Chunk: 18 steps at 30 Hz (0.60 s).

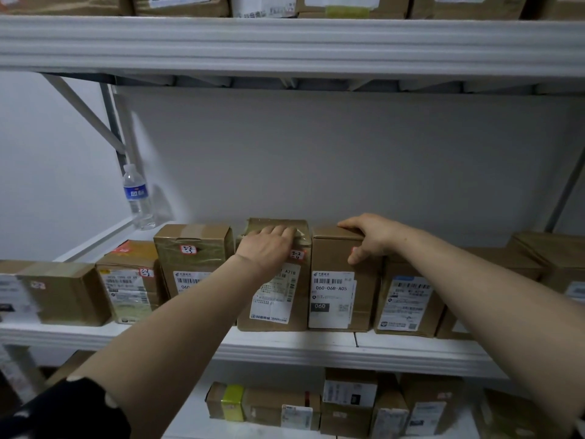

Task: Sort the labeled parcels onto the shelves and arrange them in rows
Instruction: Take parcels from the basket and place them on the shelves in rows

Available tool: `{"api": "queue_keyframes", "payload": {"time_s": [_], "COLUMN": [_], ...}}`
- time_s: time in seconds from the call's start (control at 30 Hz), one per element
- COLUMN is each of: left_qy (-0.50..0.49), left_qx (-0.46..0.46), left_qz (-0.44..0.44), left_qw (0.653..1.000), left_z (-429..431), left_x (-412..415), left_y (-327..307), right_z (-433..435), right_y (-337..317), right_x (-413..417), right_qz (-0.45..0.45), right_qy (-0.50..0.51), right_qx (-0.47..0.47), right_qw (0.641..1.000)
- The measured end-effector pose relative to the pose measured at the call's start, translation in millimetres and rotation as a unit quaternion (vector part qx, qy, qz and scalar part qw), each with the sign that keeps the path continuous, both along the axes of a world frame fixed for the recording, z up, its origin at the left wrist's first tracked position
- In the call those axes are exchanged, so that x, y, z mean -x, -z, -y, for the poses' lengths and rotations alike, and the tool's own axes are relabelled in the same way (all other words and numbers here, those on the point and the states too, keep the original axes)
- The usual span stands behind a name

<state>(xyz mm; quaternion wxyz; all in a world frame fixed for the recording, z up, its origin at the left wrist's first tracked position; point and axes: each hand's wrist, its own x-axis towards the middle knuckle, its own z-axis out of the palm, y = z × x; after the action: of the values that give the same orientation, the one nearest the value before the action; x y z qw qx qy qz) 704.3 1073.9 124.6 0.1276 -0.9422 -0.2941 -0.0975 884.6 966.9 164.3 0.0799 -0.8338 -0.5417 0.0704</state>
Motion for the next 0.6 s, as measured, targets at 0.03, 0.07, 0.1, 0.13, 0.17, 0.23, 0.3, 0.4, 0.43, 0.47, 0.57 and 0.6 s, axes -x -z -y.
{"api": "queue_keyframes", "payload": {"time_s": [0.03, 0.07, 0.1, 0.13, 0.17, 0.23, 0.3, 0.4, 0.43, 0.47, 0.57, 0.6], "left_qy": [0.001, 0.002, 0.003, 0.005, 0.007, 0.011, 0.014, 0.017, 0.019, 0.021, 0.025, 0.025], "left_qx": [0.004, 0.008, 0.009, 0.008, 0.006, 0.006, 0.006, -0.002, -0.007, -0.011, -0.02, -0.023], "left_qz": [0.002, 0.002, 0.0, -0.005, -0.01, -0.015, -0.011, -0.021, -0.022, -0.02, -0.008, -0.001], "left_qw": [1.0, 1.0, 1.0, 1.0, 1.0, 1.0, 1.0, 1.0, 1.0, 1.0, 0.999, 0.999], "left_z": [-0.7, -1.3, -1.4, -1.3, -1.0, -0.2, 1.6, 6.1, 8.1, 10.3, 22.0, 26.3], "left_x": [-0.2, -0.3, 0.0, 0.2, 0.6, 1.4, 1.8, 2.2, 2.5, 3.1, 7.4, 8.6], "left_y": [0.3, 0.3, 0.1, 0.0, -0.5, -1.6, -2.7, -4.5, -5.4, -6.6, -9.7, -10.9], "right_z": [-0.2, 0.0, 0.8, 1.8, 2.9, 4.7, 5.8, 4.8, 5.2, 6.3, 16.3, 20.9], "right_y": [0.7, 0.9, 0.5, 0.3, 0.5, 1.4, 2.4, 2.6, 3.1, 3.6, 6.1, 7.2], "right_x": [-0.3, -0.2, 0.6, 1.6, 2.7, 4.6, 5.8, 7.5, 8.6, 9.4, 14.3, 15.6], "right_qz": [0.003, 0.005, 0.007, 0.008, 0.008, 0.006, 0.004, 0.03, 0.048, 0.062, 0.041, 0.026], "right_qy": [0.0, 0.001, 0.002, 0.001, 0.0, 0.0, 0.001, 0.002, 0.004, 0.006, 0.02, 0.023], "right_qx": [0.001, 0.002, 0.004, 0.005, 0.005, 0.004, -0.002, -0.007, -0.011, -0.02, -0.086, -0.12], "right_qw": [1.0, 1.0, 1.0, 1.0, 1.0, 1.0, 1.0, 1.0, 0.999, 0.998, 0.995, 0.992]}}
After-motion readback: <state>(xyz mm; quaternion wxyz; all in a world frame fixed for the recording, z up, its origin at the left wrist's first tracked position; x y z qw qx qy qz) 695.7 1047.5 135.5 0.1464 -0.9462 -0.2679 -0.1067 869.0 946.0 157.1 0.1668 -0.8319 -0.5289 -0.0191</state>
